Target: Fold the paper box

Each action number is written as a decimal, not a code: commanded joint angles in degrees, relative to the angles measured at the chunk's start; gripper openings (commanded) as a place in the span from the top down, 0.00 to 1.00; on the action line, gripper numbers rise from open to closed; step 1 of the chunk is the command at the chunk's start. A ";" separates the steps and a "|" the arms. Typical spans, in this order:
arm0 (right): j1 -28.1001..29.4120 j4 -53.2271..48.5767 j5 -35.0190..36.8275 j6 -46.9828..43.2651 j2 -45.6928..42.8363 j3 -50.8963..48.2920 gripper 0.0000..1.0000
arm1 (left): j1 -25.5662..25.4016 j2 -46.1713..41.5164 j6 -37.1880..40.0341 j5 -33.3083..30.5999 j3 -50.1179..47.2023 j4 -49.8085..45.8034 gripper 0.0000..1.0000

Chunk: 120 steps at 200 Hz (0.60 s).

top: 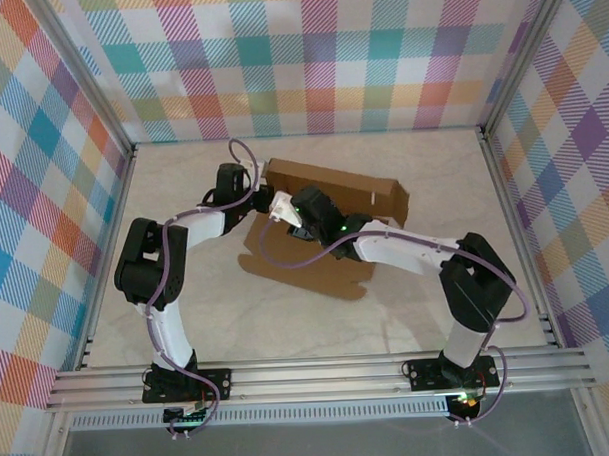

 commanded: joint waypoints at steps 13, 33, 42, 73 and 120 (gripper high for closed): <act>-4.53 -2.53 -14.38 15.19 -5.82 3.64 0.26 | -0.98 0.76 -0.95 2.72 -0.30 -4.08 1.00; -6.50 -2.06 -18.18 19.02 -6.44 3.78 0.26 | -1.00 1.03 -1.07 3.05 -0.05 -3.97 1.00; -7.77 -1.64 -20.04 22.22 -7.10 3.73 0.26 | -0.98 1.06 -1.05 3.04 -0.04 -4.06 1.00; -14.60 -2.69 -26.96 37.16 -7.95 7.06 0.26 | -0.98 0.71 -0.34 2.97 -0.21 -4.57 1.00; -21.29 -23.96 -33.05 43.42 5.03 28.15 0.25 | -2.09 -1.14 2.58 1.57 -0.57 -7.66 1.00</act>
